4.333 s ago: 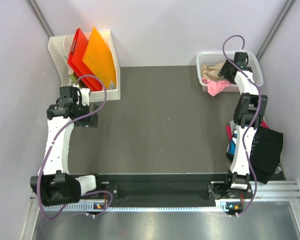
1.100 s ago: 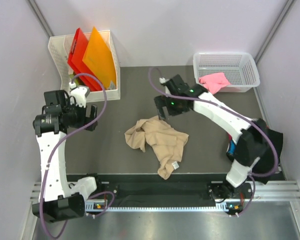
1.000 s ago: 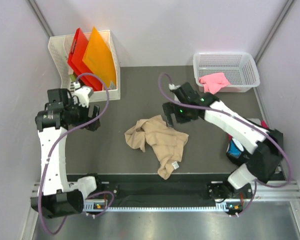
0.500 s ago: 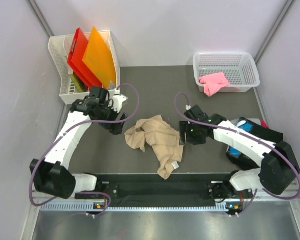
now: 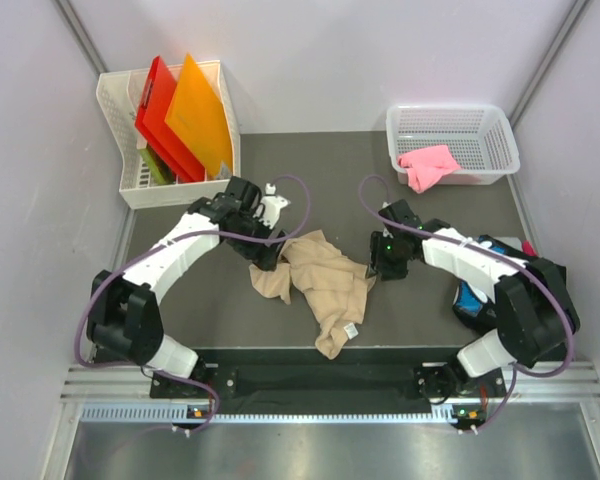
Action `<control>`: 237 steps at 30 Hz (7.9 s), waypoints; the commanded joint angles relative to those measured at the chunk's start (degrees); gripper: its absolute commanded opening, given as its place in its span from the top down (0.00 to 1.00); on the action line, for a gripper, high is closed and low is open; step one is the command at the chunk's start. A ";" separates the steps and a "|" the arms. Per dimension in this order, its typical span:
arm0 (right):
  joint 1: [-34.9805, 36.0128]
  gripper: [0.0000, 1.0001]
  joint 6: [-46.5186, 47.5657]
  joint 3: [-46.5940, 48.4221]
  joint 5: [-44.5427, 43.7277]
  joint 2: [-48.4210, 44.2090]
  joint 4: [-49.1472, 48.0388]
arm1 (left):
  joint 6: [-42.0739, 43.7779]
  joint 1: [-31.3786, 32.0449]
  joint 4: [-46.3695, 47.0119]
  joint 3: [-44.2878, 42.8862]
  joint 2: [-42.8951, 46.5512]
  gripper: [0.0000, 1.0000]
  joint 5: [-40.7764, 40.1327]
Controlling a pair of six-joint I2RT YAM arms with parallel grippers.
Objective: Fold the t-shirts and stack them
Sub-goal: Flatten out the tshirt
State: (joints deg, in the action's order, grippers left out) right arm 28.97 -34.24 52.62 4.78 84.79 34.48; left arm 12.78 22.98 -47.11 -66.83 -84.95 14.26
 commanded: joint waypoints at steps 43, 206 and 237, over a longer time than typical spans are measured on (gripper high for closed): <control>-4.45 1.00 7.78 21.54 8.41 -6.47 10.95 | 8.29 1.45 -7.38 -12.09 12.50 1.00 -19.07; 37.38 1.00 5.42 40.18 -32.99 -26.69 32.31 | 33.02 2.07 -32.50 -39.94 31.86 1.00 -16.92; -0.49 1.00 15.08 34.30 -14.35 14.77 11.66 | 36.80 -5.49 13.37 -0.10 -6.43 0.53 -25.98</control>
State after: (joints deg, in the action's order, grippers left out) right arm 29.45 -22.90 81.32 -9.04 95.35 49.63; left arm 48.05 20.14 -41.76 -58.59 -80.14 3.31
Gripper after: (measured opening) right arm 0.020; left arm 0.206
